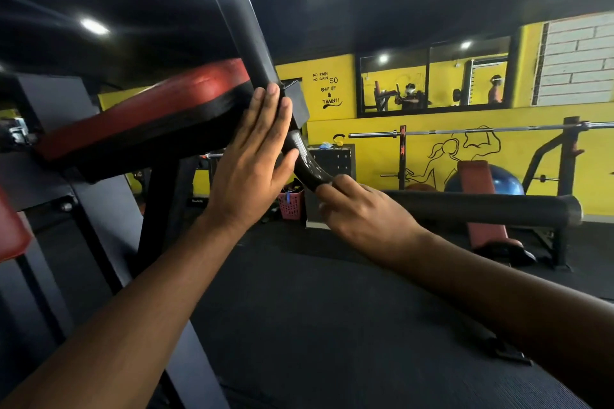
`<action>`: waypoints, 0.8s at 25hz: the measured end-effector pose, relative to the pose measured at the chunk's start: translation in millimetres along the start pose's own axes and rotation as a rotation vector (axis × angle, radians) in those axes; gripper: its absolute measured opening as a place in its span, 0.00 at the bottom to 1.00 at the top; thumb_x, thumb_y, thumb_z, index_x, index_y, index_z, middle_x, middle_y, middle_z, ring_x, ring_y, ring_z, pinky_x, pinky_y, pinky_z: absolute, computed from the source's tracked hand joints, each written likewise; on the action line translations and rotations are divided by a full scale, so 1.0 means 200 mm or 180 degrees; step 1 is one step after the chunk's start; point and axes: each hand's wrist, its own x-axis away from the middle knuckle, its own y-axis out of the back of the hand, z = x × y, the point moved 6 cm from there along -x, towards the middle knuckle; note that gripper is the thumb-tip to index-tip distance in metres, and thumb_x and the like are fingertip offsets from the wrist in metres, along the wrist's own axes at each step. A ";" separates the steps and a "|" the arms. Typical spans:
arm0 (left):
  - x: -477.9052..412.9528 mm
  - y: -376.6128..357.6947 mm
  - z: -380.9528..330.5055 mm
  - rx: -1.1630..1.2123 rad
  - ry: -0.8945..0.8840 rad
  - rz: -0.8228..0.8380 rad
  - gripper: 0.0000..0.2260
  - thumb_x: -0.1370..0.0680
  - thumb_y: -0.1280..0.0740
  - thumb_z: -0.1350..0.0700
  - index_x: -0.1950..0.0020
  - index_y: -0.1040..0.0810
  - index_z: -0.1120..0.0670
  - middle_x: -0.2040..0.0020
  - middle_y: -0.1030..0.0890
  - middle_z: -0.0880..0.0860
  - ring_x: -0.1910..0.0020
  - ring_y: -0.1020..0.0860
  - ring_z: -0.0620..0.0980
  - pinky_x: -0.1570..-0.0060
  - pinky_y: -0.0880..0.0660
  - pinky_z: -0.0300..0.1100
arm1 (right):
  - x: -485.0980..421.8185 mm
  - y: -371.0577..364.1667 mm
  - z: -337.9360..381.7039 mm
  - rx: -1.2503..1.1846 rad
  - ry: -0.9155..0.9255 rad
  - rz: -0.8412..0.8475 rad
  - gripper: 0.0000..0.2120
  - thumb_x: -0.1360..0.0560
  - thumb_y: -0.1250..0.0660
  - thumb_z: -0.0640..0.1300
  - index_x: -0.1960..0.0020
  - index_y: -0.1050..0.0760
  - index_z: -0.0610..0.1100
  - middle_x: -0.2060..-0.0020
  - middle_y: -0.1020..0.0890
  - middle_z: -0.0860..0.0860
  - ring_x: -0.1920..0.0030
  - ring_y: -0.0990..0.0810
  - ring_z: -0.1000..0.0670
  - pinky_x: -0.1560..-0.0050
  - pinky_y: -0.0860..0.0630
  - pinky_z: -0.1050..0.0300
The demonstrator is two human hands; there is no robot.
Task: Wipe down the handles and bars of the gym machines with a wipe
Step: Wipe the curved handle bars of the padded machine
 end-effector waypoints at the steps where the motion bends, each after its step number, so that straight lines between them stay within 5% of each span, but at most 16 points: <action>1: 0.00 0.00 0.00 -0.0004 -0.0001 0.0011 0.26 0.19 0.34 0.57 0.25 0.39 0.66 0.25 0.39 0.66 0.24 0.42 0.62 0.28 0.37 0.57 | 0.02 0.00 0.00 -0.0027 0.0055 0.0029 0.18 0.26 0.47 0.36 0.50 0.18 0.40 0.47 0.21 0.43 0.50 0.21 0.43 0.60 0.19 0.53; 5: 0.00 0.00 0.00 0.0038 0.0009 0.0011 0.27 0.19 0.34 0.57 0.25 0.39 0.66 0.24 0.39 0.65 0.24 0.42 0.62 0.28 0.37 0.56 | -0.01 0.00 -0.06 -0.0606 -0.0706 0.0052 0.09 0.28 0.32 0.35 0.49 0.20 0.40 0.48 0.22 0.42 0.50 0.21 0.42 0.64 0.19 0.49; 12: 0.00 0.00 0.01 0.0071 0.0004 0.0108 0.27 0.19 0.34 0.57 0.24 0.40 0.65 0.24 0.40 0.65 0.23 0.44 0.61 0.26 0.40 0.55 | -0.12 0.02 -0.24 -0.2545 -0.2718 0.0267 0.12 0.20 0.37 0.42 0.37 0.28 0.44 0.47 0.19 0.46 0.53 0.19 0.49 0.61 0.19 0.56; 17: 0.01 0.00 0.01 0.0142 0.0053 0.0144 0.28 0.19 0.34 0.57 0.24 0.41 0.65 0.24 0.41 0.65 0.23 0.45 0.61 0.26 0.40 0.57 | -0.15 -0.04 -0.38 -0.2883 -0.2797 0.1604 0.11 0.20 0.37 0.45 0.38 0.25 0.44 0.53 0.22 0.50 0.58 0.26 0.56 0.65 0.32 0.63; 20: 0.01 -0.02 0.00 0.0134 0.0044 0.0097 0.27 0.19 0.35 0.57 0.24 0.41 0.66 0.24 0.41 0.66 0.23 0.44 0.63 0.27 0.39 0.59 | -0.10 -0.08 -0.38 -0.3447 -0.3022 0.1409 0.10 0.21 0.36 0.42 0.40 0.22 0.46 0.53 0.23 0.52 0.55 0.25 0.55 0.63 0.32 0.62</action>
